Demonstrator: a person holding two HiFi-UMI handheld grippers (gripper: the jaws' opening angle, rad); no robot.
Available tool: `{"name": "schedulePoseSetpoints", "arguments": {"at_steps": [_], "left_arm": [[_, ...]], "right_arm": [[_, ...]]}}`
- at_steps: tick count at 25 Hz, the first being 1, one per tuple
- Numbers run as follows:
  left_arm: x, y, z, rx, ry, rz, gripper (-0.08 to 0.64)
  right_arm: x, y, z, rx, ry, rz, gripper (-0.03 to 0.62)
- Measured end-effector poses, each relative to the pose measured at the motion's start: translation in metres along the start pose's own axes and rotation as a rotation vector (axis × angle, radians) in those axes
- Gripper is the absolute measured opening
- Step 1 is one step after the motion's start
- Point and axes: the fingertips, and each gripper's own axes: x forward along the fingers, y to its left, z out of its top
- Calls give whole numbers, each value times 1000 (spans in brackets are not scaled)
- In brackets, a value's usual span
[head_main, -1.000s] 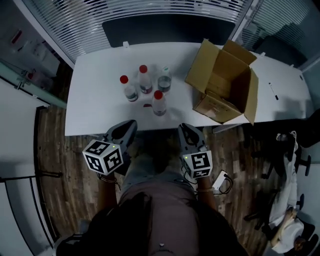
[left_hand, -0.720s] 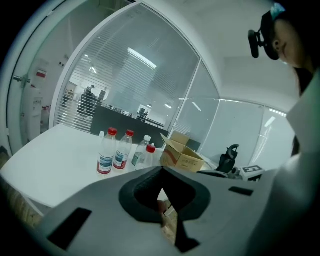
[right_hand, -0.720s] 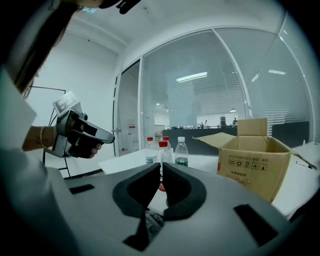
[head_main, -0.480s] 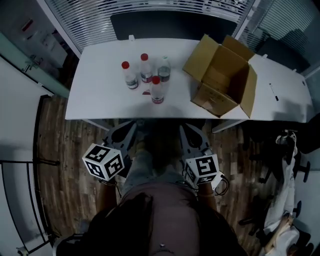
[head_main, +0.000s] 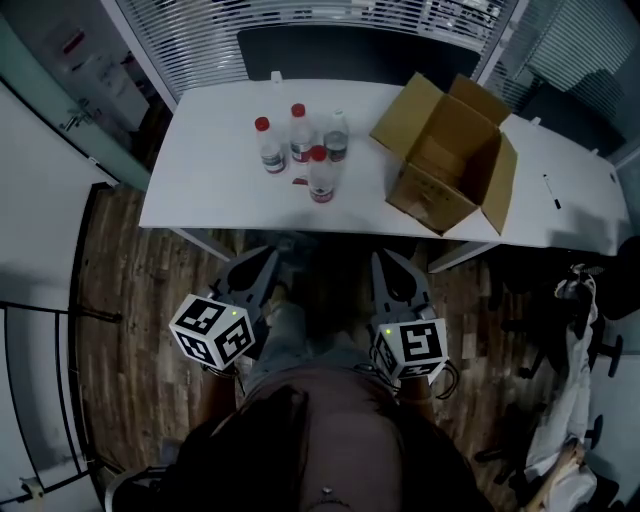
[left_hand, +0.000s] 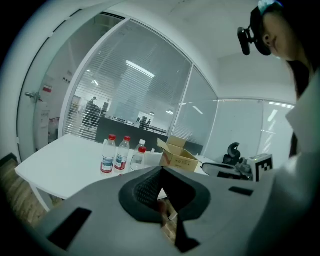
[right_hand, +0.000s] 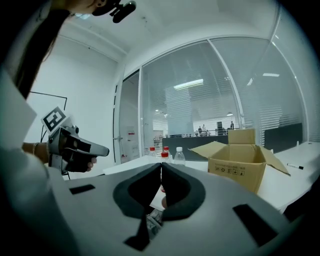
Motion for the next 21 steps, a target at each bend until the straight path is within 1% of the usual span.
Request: {"name": "schedulePoseSetpoints", "arguments": {"at_steps": [2, 5, 9, 13, 21], "left_arm": [[-3, -3, 1, 8, -7, -9, 6], [-5, -3, 2, 9, -20, -10, 6], [-7, 4, 8, 28, -39, 34, 6], [-13, 11, 13, 53, -63, 67, 6], [-15, 13, 20, 12, -109, 53, 6]], "right_arm": [[-1, 1, 2, -20, -1, -6, 26], [0, 1, 3, -25, -4, -6, 25], [2, 2, 5, -21, -11, 18, 23], [5, 3, 5, -10, -15, 24, 23], [10, 7, 9, -18, -34, 46, 23]]}}
